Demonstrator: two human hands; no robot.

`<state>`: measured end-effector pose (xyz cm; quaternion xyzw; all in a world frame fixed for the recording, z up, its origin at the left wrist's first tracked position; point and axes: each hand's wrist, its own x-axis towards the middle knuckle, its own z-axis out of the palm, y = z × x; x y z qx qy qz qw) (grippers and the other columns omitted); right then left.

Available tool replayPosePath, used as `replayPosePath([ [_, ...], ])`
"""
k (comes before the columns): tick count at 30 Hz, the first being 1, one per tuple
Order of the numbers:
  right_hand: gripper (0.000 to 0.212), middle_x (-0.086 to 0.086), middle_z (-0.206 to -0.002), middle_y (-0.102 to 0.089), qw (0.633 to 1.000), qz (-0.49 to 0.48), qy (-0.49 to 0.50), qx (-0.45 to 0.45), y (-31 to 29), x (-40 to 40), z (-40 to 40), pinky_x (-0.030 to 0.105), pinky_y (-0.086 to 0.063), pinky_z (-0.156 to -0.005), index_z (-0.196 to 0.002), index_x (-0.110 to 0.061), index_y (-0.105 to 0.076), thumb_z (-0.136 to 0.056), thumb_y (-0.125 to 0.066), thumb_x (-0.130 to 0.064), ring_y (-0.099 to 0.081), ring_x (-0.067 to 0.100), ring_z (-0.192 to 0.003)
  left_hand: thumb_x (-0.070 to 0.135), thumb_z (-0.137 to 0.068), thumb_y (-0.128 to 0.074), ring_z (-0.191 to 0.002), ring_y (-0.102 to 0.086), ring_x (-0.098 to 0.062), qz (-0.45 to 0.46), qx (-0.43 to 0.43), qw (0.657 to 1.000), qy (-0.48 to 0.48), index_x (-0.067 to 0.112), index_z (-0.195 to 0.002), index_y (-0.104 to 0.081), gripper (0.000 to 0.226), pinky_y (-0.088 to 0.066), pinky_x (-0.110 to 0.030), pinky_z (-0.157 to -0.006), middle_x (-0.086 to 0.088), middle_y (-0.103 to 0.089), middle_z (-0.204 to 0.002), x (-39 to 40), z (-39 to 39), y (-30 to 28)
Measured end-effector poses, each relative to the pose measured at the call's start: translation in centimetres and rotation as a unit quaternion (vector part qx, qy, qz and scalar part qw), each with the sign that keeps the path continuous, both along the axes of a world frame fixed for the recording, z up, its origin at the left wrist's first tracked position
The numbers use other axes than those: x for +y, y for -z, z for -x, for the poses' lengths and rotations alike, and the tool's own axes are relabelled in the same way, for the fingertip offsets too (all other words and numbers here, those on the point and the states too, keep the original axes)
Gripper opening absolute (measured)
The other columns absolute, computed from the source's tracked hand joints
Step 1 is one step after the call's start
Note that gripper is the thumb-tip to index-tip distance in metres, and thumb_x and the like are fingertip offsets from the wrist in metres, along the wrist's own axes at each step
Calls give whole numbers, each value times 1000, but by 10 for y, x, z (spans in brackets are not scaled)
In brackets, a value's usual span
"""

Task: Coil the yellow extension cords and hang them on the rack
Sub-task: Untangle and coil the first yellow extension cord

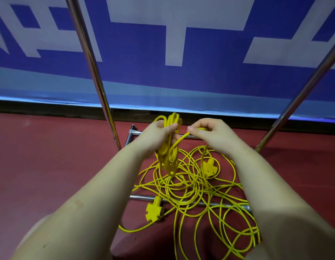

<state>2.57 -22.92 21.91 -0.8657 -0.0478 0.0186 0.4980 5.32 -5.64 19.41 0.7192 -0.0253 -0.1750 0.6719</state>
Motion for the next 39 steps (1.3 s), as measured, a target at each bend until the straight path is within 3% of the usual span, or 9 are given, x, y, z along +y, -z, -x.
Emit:
replayPosePath([
  [3,13,-9,-84,-65,999,-40,-27,20,1,1,-1,24,-46,-86,-85,-28,-64,-85,-66,-15,-61,5,-82,23,-97,-51,-48,-60,-13,16,16,999,24,7,-93,-52,16,-49,-22,-47,1,-62,-58,-7,4,1],
  [6,15,-2,-84,-66,999,-34,-6,-11,2,0,0,24,-49,-81,-92,-21,-60,-81,-70,-16,-63,10,-80,24,-97,-50,-49,-57,-12,18,25,998,61,9,-90,-54,17,-47,-22,-47,0,-64,-61,-11,7,1],
  [11,30,-9,-69,-60,995,-19,54,-80,6,-3,-1,7,-40,-55,-79,-26,-52,-71,-80,-22,-54,-7,-54,33,-99,-46,-51,-55,-12,15,37,996,79,14,-85,-52,25,-45,-24,-51,-1,-57,-62,-16,10,4],
  [18,15,-5,-77,-61,999,-16,-1,-37,7,-16,-8,31,-49,-74,-83,-29,-58,-81,-71,-20,-57,10,-71,21,-85,-66,-49,-49,-10,62,43,990,119,19,-79,-55,13,-35,-22,-47,0,-51,-60,-6,7,0],
  [23,15,3,-72,-59,979,176,-72,67,26,-23,-9,33,-42,-66,-79,-20,-60,-90,-60,-30,-49,14,-65,11,-91,-59,-44,-46,-9,59,-14,998,17,15,-78,-54,15,-37,-28,-53,2,-50,-53,-2,1,2],
  [27,15,-4,-72,-55,952,216,-91,198,36,-23,-6,29,-39,-64,-82,-19,-59,-89,-59,-33,-47,12,-62,11,-92,-59,-43,-49,-8,66,-48,992,-91,12,-83,-54,11,-44,-27,-53,7,-53,-49,1,-4,7],
  [31,15,5,-93,-69,898,326,-141,261,39,-23,-1,34,-48,-78,-80,-16,-65,-87,-60,-29,-61,26,-84,18,-94,-56,-44,-49,-9,72,-77,978,-179,16,-81,-53,14,-42,-21,-47,2,-51,-53,10,-10,3],
  [35,18,6,-87,-69,979,73,-55,183,34,-9,-1,30,-43,-66,-77,-18,-54,-94,-51,-14,-62,14,-70,17,-96,-54,-46,-48,-9,91,-78,979,-165,13,-82,-50,15,-41,-21,-46,-2,-49,-60,23,-16,-2],
  [39,11,4,-93,-65,994,69,4,82,35,-4,-6,25,-43,-63,-97,-20,-54,-90,-60,-25,-60,11,-74,11,-96,-51,-43,-47,-8,116,-67,984,-114,13,-75,-50,21,-41,-21,-48,5,-50,-50,18,-8,-8],
])
